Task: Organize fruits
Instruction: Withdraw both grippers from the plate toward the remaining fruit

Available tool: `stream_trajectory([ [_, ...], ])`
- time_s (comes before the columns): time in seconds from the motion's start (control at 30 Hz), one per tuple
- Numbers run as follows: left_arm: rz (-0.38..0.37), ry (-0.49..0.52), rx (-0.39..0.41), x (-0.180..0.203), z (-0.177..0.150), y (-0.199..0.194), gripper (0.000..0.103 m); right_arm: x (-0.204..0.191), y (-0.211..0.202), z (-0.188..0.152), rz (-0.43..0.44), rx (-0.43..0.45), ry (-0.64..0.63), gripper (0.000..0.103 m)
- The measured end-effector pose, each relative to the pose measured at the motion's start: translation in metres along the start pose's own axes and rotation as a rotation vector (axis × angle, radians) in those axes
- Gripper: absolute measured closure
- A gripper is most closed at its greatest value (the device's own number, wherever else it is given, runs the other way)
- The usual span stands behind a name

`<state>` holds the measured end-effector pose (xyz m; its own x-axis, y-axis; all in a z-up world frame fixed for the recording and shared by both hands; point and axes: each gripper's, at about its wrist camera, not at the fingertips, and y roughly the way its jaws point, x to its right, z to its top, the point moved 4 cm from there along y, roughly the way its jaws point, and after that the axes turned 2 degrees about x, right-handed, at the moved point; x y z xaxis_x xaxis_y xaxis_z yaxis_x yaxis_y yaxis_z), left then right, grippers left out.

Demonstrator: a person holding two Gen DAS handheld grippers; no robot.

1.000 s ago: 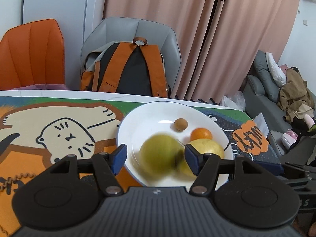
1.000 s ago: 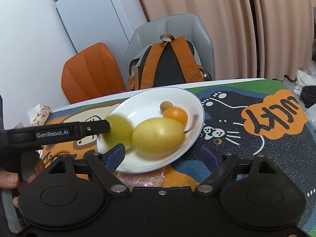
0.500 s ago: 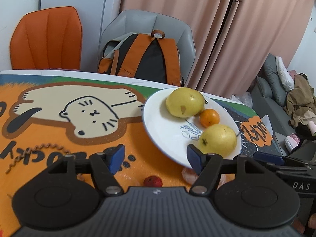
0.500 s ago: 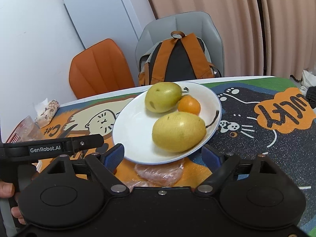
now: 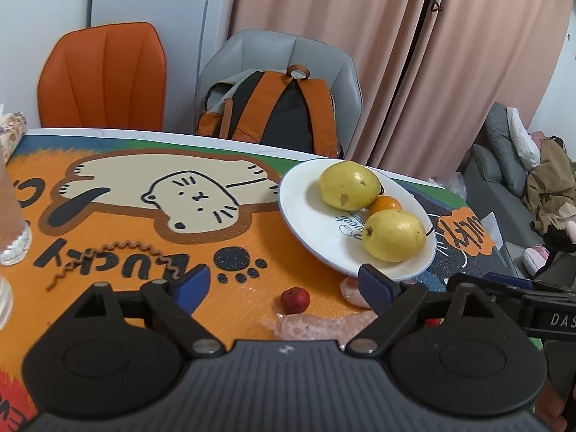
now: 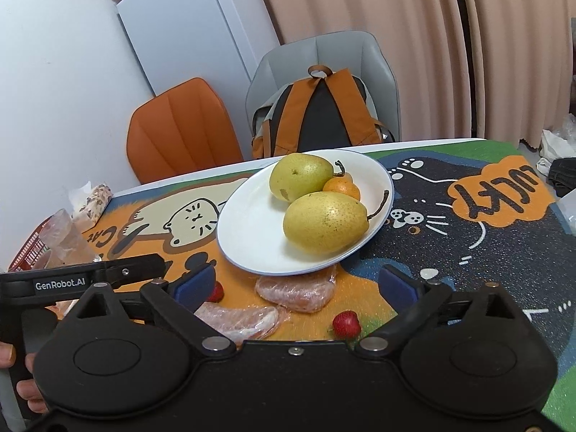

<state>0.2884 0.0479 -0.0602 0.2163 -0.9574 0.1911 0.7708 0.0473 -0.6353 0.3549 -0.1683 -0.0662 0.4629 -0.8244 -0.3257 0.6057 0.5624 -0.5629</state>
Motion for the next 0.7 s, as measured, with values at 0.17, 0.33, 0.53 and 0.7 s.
stream_trajectory([
  [0.17, 0.005, 0.001, 0.005, -0.001, -0.007, -0.012, 0.012, -0.002, -0.009, -0.008, 0.005, -0.001, 0.000, 0.002],
  [0.33, 0.015, 0.008, -0.004, -0.001, -0.016, -0.023, 0.012, 0.008, -0.007, -0.019, 0.042, -0.014, 0.034, 0.000],
  [0.53, 0.033, 0.040, 0.031, -0.007, -0.020, -0.051, 0.012, 0.018, -0.015, -0.032, 0.056, -0.005, 0.013, 0.000],
  [0.7, 0.042, 0.039, 0.058, -0.012, -0.017, -0.067, 0.012, 0.026, -0.021, -0.041, 0.020, -0.027, 0.015, 0.000],
])
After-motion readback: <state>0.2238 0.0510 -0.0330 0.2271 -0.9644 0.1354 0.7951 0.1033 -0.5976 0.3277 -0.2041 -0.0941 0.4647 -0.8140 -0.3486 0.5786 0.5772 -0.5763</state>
